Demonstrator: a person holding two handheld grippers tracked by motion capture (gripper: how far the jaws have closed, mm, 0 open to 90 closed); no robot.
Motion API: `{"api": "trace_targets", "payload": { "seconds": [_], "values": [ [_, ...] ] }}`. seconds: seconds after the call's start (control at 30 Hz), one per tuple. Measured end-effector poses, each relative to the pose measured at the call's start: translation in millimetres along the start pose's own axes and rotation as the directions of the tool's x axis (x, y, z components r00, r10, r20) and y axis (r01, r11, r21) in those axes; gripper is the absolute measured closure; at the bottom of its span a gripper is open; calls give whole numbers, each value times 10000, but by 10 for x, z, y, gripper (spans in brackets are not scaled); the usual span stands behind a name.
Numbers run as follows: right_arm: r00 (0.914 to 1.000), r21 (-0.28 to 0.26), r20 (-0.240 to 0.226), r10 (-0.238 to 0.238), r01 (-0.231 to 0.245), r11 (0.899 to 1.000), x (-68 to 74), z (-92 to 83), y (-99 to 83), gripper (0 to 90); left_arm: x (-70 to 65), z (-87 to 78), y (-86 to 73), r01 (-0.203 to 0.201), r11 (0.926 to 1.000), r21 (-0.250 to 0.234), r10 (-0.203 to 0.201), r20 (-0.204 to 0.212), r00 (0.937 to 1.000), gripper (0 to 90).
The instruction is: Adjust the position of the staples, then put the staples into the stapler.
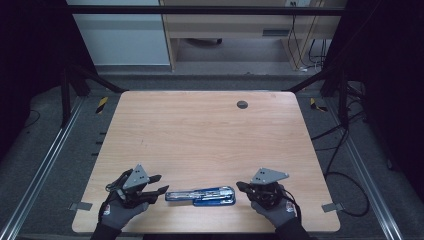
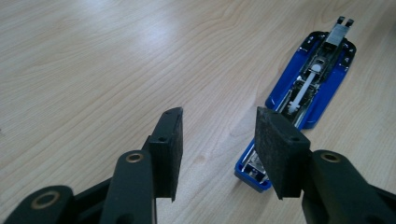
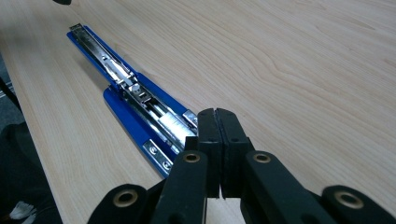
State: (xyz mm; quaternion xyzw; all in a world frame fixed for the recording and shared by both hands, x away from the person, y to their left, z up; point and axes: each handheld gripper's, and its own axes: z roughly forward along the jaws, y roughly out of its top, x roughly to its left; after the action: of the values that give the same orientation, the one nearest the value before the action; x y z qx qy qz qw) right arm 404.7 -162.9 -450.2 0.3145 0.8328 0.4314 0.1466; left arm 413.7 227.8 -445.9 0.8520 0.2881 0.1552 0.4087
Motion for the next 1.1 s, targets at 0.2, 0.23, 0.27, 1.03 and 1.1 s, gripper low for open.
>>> {"api": "trace_targets", "payload": {
  "seconds": [0.2,0.23,0.27,1.03,1.1],
  "values": [
    [9999,301,51,150,-151,9994,42,13,-117,889,-20,65,-9,-249,9990,367,235,373,9990,487],
    [9998,348,55,215,-216,9992,48,22,-130,893,-22,77,-11,-289,9986,448,271,396,9988,483],
    [9997,358,82,227,-230,9991,54,30,-139,896,-23,85,-12,-320,9983,492,300,420,9987,479],
    [9992,728,-373,144,-116,9973,192,170,-191,900,-116,226,-52,-1025,9853,1364,870,1154,9895,444],
    [9991,741,-397,133,-103,9972,201,179,-193,900,-116,242,-57,-1072,9835,1455,892,1255,9881,443]
  ]
}}
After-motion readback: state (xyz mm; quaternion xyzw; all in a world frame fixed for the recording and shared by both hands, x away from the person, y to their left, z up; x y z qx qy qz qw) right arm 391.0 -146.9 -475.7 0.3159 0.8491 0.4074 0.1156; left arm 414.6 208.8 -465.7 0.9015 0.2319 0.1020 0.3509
